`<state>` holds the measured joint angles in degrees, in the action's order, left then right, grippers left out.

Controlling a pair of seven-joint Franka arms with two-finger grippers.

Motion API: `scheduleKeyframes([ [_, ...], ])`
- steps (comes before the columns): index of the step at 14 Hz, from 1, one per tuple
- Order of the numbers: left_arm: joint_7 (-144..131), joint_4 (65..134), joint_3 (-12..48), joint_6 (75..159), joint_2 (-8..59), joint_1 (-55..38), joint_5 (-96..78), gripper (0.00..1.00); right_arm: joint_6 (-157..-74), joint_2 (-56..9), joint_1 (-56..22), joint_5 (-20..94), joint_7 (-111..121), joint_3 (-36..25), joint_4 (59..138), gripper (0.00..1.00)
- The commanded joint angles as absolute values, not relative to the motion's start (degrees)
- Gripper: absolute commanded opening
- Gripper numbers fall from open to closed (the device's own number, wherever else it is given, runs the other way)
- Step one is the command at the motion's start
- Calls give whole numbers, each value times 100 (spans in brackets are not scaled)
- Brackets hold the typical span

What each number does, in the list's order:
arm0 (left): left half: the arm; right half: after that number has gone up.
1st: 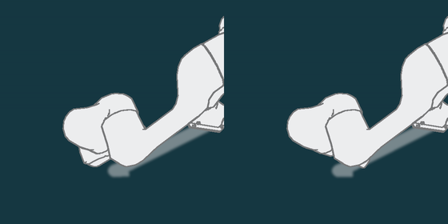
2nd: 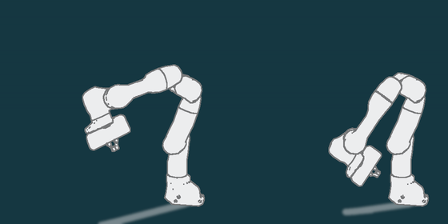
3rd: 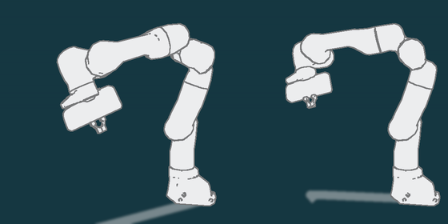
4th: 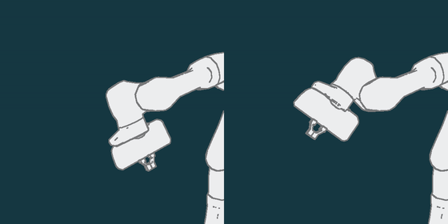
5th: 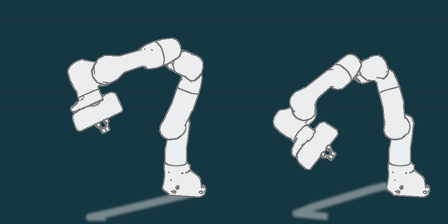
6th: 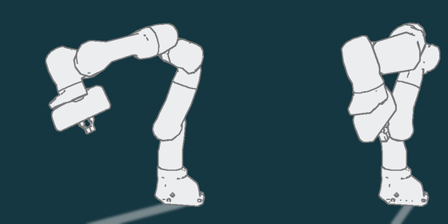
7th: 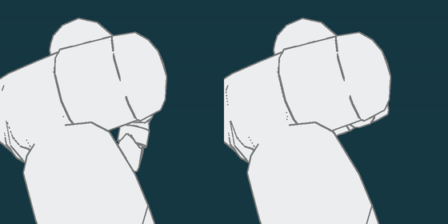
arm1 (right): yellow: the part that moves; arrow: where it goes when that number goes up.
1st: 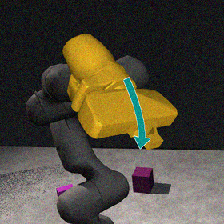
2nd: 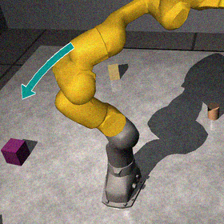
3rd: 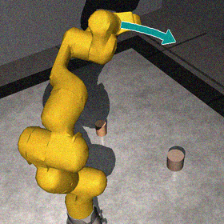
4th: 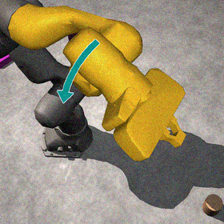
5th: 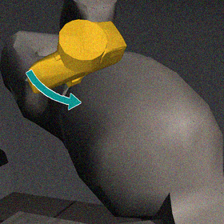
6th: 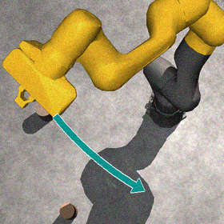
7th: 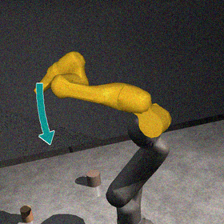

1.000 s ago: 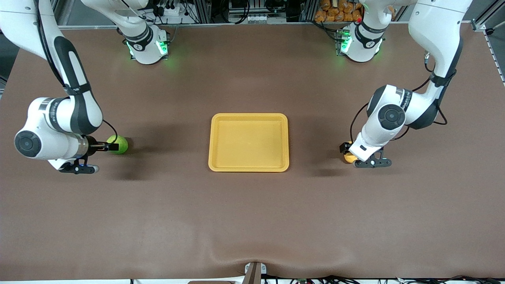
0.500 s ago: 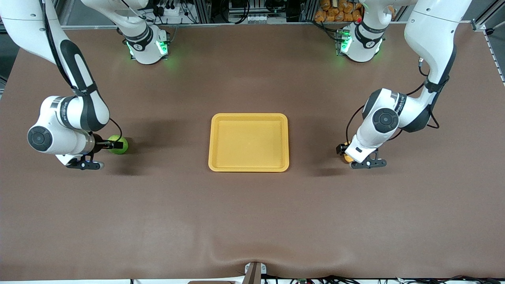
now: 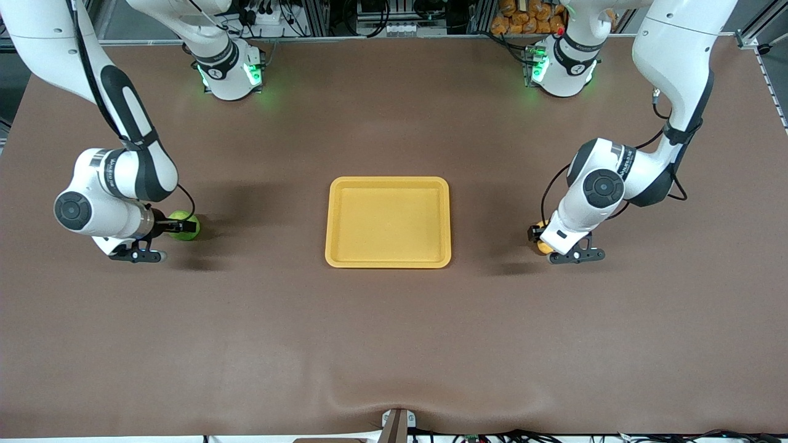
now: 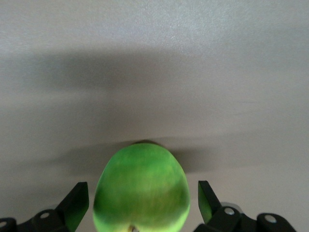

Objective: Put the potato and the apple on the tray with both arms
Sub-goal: 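Close the right gripper on the apple while the left gripper grasps the potato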

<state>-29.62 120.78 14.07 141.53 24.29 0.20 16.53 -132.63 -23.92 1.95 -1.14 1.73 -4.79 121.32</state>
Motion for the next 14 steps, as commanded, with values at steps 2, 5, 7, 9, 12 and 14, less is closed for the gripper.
scheduleKeyframes([
  [2,-3138,12111,1433,14212,2443,53,1793,67,-13439,-2470,316,-167,79,-404,12226,82],
  [5,-3138,12111,1433,14203,2443,53,1793,57,-13308,-2426,316,-167,97,-404,12191,15],
  [7,-3138,12103,1433,14203,2461,44,1793,45,-12546,-2269,299,-158,114,-404,11946,0],
  [9,-3129,12103,1433,14212,2487,35,1793,35,-12043,-2241,264,-158,141,-404,11664,0],
  [12,-3120,12085,1441,14203,2479,26,1793,25,-11455,-1961,255,-158,263,-396,11497,0],
  [14,-3094,12067,1441,14151,2426,9,1793,21,-10874,-1960,220,-150,264,-378,11128,0],
])
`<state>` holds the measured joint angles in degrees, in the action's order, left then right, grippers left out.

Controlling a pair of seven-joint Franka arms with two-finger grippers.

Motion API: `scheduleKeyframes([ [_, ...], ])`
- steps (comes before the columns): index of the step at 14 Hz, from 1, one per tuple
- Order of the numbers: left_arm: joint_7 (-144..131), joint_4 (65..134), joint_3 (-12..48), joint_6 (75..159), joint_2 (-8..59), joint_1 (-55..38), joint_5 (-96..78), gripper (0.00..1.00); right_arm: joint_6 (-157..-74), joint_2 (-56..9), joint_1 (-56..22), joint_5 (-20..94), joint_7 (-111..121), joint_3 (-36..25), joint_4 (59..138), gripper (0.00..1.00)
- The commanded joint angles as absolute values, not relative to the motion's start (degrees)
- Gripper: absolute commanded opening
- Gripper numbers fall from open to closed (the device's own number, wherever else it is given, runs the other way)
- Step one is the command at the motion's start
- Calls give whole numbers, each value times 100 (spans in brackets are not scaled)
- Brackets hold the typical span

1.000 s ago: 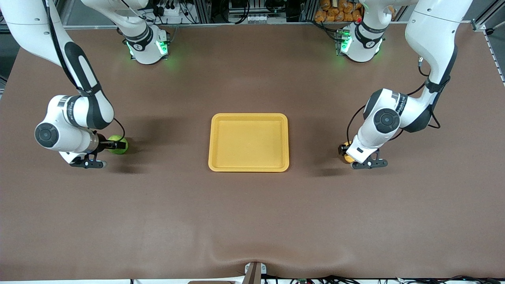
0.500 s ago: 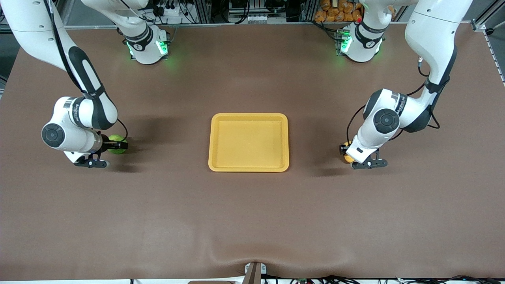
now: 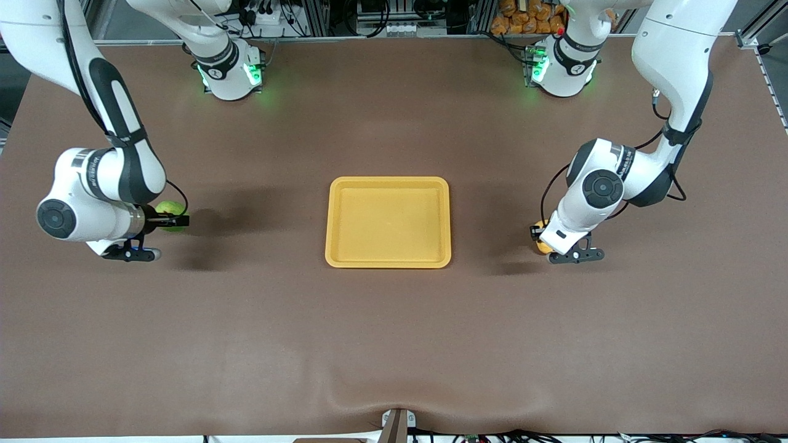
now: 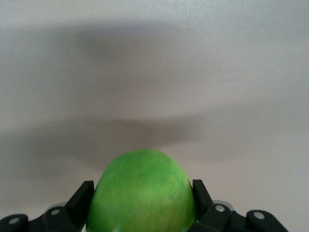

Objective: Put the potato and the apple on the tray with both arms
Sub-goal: 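Carry the apple with the right gripper while the left gripper carries the potato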

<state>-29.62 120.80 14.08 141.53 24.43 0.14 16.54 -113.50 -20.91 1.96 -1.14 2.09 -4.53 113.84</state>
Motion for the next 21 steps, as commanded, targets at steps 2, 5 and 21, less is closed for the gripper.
scheduleKeyframes([
  [2,-3085,12059,1441,14028,2295,-140,1802,19,-10479,-1908,150,-149,264,-352,10943,0],
  [5,-3129,11857,1450,13510,2145,-316,1802,17,-9828,-1810,-52,-132,255,-343,10548,0],
  [21,-3787,10372,2004,13210,2653,-1616,1696,9,-9773,-1424,-1265,1019,-1054,-290,10573,0],
])
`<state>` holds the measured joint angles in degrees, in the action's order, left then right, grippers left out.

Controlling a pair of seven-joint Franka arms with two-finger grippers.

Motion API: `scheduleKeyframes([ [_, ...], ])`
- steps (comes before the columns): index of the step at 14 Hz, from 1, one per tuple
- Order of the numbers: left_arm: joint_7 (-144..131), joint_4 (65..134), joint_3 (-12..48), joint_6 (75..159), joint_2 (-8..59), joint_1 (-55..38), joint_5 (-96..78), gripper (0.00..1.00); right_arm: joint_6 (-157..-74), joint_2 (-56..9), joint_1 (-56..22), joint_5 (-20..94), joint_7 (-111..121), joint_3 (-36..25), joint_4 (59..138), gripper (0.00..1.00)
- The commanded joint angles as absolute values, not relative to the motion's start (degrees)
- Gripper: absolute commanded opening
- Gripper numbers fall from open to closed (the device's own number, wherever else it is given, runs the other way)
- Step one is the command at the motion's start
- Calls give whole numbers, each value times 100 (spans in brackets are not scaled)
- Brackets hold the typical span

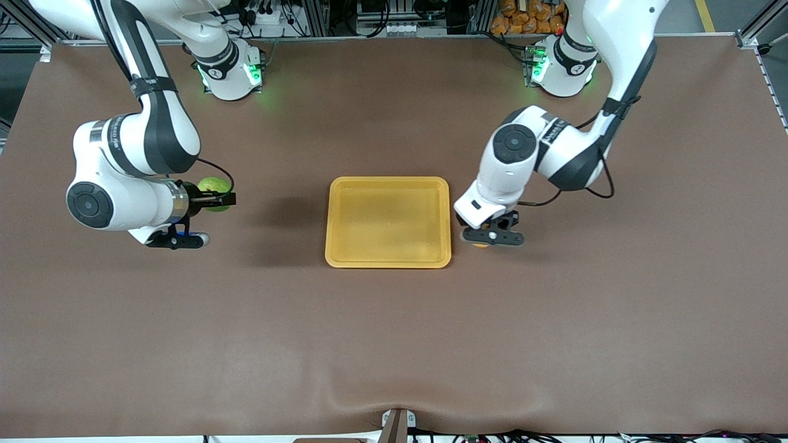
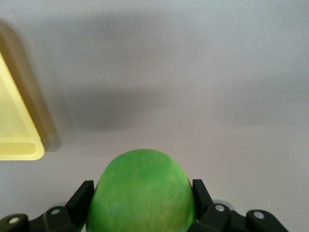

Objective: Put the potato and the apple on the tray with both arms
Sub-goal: 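Carry the apple with the right gripper while the left gripper carries the potato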

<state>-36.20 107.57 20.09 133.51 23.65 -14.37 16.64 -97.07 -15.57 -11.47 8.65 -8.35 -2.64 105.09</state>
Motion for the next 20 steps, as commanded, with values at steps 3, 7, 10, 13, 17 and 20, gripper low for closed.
scheduleKeyframes([
  [3,-4129,10012,2013,13210,3057,-1898,1688,9,-9756,-1371,-1494,1037,-1554,-229,10573,0],
  [7,-4858,9773,2013,13210,3418,-2109,1696,9,-9967,-1380,-1608,1424,-1740,-141,10643,0],
  [10,-5184,9774,2013,13210,3576,-2188,1696,10,-10395,-1424,-2002,1459,-2388,-132,10748,0],
  [13,-5379,9712,2013,13219,3691,-2232,1696,10,-10827,-1494,-2565,1494,-3144,-132,10793,0],
  [17,-5396,9703,2004,13219,3805,-2267,1696,11,-11328,-1652,-2961,1802,-3497,-132,10915,0],
  [20,-5405,9712,2004,13219,3858,-2285,1696,19,-11627,-1766,-3155,1880,-3788,-132,10925,0],
])
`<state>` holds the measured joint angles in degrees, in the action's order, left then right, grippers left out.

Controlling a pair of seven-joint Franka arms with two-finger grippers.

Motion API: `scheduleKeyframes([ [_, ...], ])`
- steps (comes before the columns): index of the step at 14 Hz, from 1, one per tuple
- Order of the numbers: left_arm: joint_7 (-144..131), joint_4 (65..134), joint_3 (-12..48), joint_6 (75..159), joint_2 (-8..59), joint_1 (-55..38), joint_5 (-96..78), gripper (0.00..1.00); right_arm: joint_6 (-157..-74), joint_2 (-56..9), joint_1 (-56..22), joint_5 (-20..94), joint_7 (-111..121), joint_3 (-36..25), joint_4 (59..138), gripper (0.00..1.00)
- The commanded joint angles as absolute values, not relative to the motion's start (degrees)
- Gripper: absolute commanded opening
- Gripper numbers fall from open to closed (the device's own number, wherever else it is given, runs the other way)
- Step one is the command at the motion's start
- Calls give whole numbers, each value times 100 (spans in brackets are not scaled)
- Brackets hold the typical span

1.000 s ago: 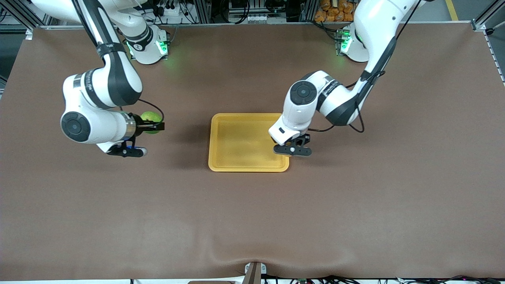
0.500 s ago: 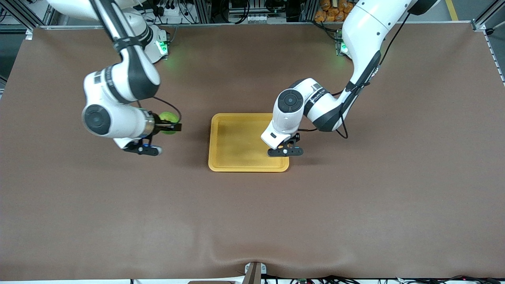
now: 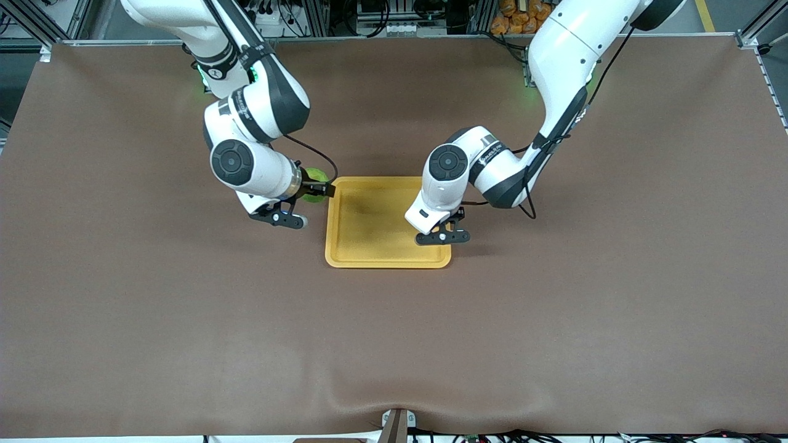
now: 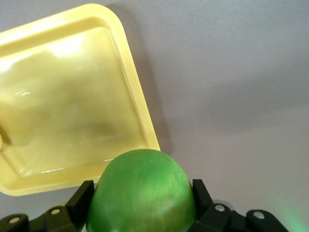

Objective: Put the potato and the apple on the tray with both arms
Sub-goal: 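Carry the apple with the right gripper while the left gripper carries the potato, then lower the potato onto the tray and open the left gripper, then withdraw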

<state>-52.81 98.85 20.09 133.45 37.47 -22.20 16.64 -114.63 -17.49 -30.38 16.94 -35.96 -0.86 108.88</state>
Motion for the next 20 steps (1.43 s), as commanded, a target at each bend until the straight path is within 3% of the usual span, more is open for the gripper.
scheduleKeyframes([
  [1,-5405,9712,2004,13219,3858,-2329,1696,25,-11741,-1801,-3199,1959,-3797,-132,10925,0],
  [3,-5405,9712,2004,13219,3893,-2329,1688,45,-11943,-1907,-3313,1986,-3901,-132,10916,0],
  [4,-5405,9721,2004,13219,3902,-2329,1687,66,-12084,-1977,-3383,1986,-4042,-132,10916,0],
  [5,-5405,9721,2004,13219,3902,-2338,1696,100,-12224,-2056,-3471,1986,-4121,-132,10916,0],
  [10,-5344,9712,2004,13184,3710,-2250,1714,100,-12725,-2390,-3647,1995,-4263,-132,10907,0],
  [16,-5072,9694,2030,12113,2726,-1803,1653,100,-13490,-2961,-3885,2004,-4588,-141,10793,0],
  [20,-4335,9677,2022,11717,2120,-1276,933,100,-13579,-3199,-3859,1995,-4597,-149,10644,0],
])
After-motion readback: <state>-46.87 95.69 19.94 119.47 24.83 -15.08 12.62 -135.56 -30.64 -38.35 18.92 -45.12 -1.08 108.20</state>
